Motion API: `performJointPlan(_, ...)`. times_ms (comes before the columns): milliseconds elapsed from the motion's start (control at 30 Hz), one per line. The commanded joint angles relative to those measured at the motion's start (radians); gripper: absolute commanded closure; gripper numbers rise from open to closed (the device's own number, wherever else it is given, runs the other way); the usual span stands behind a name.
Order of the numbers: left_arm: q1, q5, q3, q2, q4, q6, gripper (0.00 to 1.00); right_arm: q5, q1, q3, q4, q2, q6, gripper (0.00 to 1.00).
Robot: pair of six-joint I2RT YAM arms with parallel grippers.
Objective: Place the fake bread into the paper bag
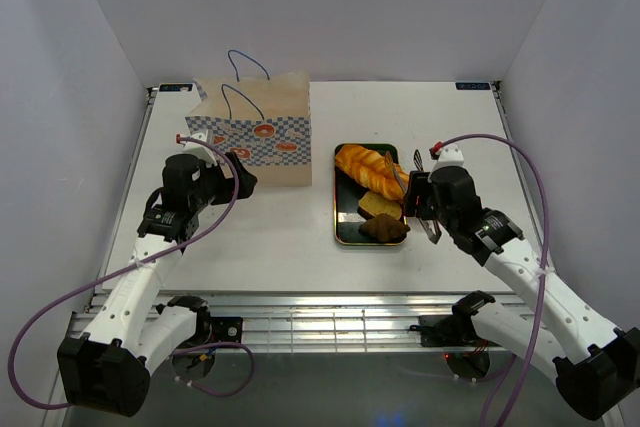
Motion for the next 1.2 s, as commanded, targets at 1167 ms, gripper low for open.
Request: performJointPlan(1167, -0.005, 0.022, 0.033, -0.001, 0.002, 0.001, 0.02, -0.292, -0.177, 0.022, 0.114, 0.171, -0.103, 0.39)
